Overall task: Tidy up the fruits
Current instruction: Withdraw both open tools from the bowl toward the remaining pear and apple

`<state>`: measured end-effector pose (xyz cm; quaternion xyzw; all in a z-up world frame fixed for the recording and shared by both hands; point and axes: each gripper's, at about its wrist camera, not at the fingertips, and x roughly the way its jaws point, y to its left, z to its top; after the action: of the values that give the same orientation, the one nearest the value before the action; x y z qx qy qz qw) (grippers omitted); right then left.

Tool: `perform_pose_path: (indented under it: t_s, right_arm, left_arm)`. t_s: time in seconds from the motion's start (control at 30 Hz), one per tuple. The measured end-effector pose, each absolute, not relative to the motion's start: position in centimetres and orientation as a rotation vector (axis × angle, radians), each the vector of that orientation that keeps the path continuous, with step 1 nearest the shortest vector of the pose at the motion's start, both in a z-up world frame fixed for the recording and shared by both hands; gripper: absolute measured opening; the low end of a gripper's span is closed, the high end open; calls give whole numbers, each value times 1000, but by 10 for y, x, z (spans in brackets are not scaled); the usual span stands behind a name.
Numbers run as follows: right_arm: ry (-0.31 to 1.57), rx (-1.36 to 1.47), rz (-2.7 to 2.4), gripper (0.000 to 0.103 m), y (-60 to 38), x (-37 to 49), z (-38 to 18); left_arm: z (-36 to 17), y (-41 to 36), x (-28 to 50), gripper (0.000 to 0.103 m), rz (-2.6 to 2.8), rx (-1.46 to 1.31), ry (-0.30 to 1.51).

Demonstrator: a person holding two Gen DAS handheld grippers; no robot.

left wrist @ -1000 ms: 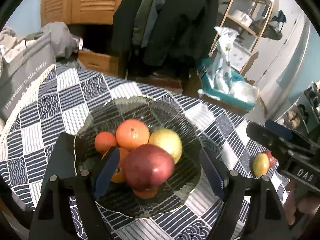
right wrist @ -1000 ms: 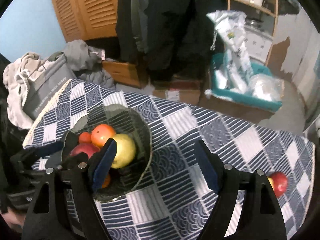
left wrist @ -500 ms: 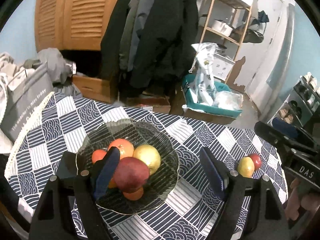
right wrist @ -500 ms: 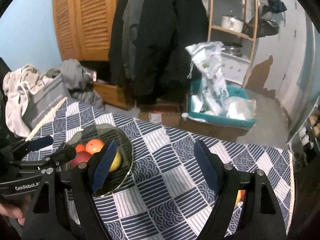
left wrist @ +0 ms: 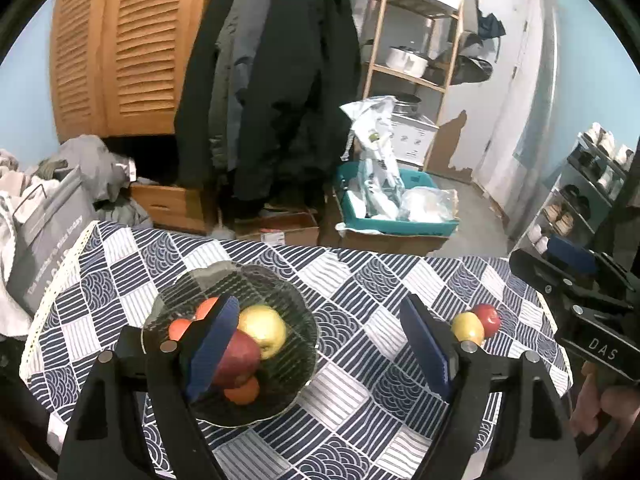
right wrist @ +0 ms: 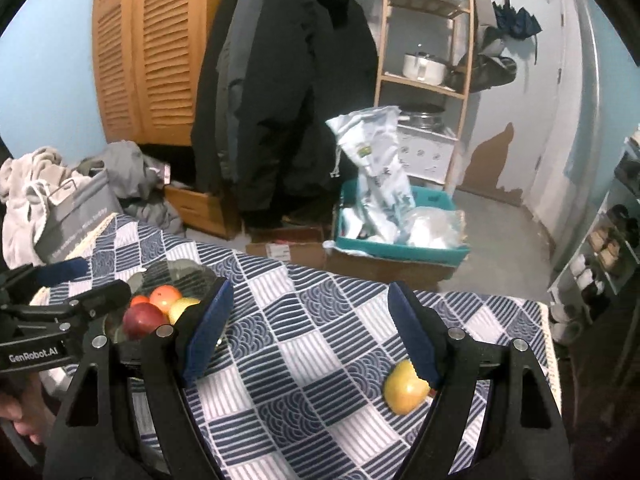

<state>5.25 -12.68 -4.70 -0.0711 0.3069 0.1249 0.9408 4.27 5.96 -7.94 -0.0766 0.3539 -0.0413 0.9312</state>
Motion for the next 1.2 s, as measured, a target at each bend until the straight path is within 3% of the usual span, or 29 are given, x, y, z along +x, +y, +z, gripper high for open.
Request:
perform_pose_path:
  t_s: [1.2]
  right_arm:
    - [619, -33, 62, 80, -257, 29, -49]
  left_arm:
    - [-69, -55, 44, 88, -224, -4, 735]
